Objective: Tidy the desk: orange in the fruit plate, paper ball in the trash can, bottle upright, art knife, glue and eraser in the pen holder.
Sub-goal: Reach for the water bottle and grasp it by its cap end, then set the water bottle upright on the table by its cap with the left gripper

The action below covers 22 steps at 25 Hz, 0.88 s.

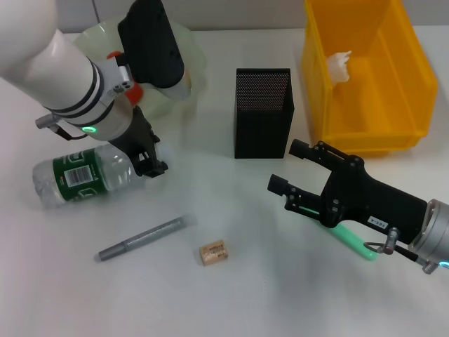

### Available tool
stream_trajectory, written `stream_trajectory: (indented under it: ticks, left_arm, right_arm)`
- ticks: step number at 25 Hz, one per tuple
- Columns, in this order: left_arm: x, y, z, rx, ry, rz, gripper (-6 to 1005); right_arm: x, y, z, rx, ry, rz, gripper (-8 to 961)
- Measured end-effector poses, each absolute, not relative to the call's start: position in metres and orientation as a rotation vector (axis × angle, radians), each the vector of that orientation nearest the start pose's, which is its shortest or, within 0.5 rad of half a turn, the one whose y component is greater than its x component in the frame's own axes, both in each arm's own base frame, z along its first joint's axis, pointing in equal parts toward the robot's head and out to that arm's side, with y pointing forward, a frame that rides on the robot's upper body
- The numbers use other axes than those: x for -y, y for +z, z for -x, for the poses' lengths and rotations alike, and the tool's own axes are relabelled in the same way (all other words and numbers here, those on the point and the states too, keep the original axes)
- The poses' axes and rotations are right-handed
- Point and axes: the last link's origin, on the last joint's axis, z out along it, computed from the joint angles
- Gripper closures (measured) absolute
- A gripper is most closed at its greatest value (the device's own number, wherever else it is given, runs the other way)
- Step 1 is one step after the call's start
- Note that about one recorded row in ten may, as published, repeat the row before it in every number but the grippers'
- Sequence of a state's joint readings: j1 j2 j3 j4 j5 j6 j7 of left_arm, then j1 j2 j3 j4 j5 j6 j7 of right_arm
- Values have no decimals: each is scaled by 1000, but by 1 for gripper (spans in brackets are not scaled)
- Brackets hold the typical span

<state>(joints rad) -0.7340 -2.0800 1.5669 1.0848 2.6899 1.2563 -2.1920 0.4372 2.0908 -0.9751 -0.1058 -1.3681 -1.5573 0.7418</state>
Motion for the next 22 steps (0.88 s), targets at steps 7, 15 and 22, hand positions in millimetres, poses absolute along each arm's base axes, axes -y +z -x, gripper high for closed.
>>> stream_trajectory:
  ticks: [7,15,22]
  left_arm:
    - [-383,-34,173,228,586,2678,552]
    - [-372,-2,176,310,340,2632,554]
    - [-362,15,185,366,142,2637,555]
  right_arm:
    - [-264,-65,-274,-524,1113,2436,186]
    - [-266,-65,-273,-523,1114,2431,189]
    - [-267,-65,-271,-519,1116,2434,191]
